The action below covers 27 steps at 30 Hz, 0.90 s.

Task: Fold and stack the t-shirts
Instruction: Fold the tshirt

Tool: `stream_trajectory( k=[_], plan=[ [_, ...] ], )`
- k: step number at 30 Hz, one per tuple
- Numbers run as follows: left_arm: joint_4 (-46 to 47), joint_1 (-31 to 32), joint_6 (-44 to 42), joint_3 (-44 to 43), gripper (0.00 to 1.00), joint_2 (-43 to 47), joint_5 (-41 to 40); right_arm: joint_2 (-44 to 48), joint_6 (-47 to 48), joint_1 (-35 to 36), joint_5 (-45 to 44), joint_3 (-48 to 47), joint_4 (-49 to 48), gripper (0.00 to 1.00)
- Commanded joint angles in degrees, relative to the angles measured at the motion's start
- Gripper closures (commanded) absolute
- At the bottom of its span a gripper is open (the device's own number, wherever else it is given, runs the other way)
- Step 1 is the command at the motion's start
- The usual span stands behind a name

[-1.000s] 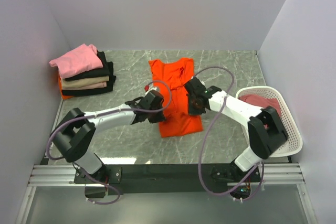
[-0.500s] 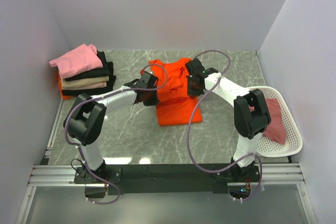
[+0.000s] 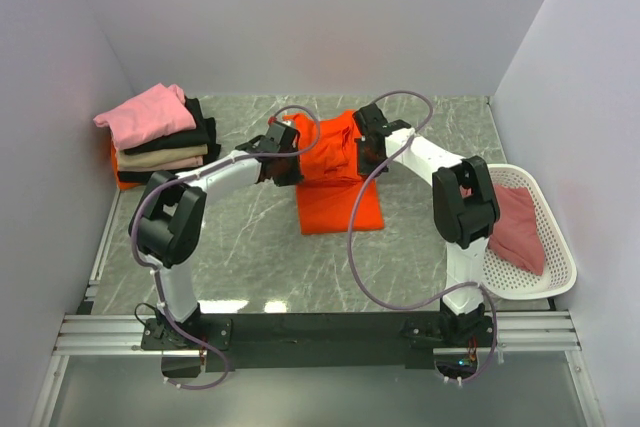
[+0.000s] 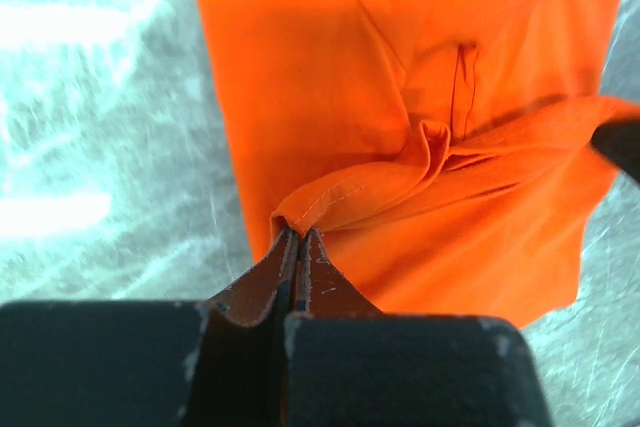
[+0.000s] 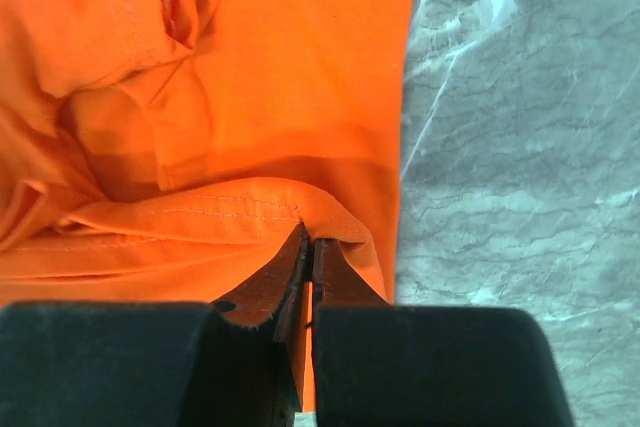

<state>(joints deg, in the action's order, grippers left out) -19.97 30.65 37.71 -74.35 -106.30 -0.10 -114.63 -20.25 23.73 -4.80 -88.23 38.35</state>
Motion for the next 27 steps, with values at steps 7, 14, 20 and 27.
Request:
stream_trajectory(
  k=[7, 14, 20, 27],
  plan=[
    [4.5, -2.1, -2.6, -2.6, 0.99, -3.2, 1.0, -2.4, 1.4, -1.3, 0.3, -4.8, 0.3, 1.00],
    [7.1, -2.6, -4.0, -3.9, 0.93, -3.2, 0.3, -2.0, 1.5, -1.7, 0.5, -6.9, 1.6, 0.94],
    [2.7, -2.8, -3.5, -6.5, 0.46, -0.1, -4.8, 3.7, 2.6, -1.7, -1.4, -4.8, 3.4, 0.40],
    [8.9, 1.1, -0.2, 2.5, 0.22, 8.1, -4.7, 12.0, 2.8, -1.1, 7.5, 3.0, 0.2, 0.42]
  ],
)
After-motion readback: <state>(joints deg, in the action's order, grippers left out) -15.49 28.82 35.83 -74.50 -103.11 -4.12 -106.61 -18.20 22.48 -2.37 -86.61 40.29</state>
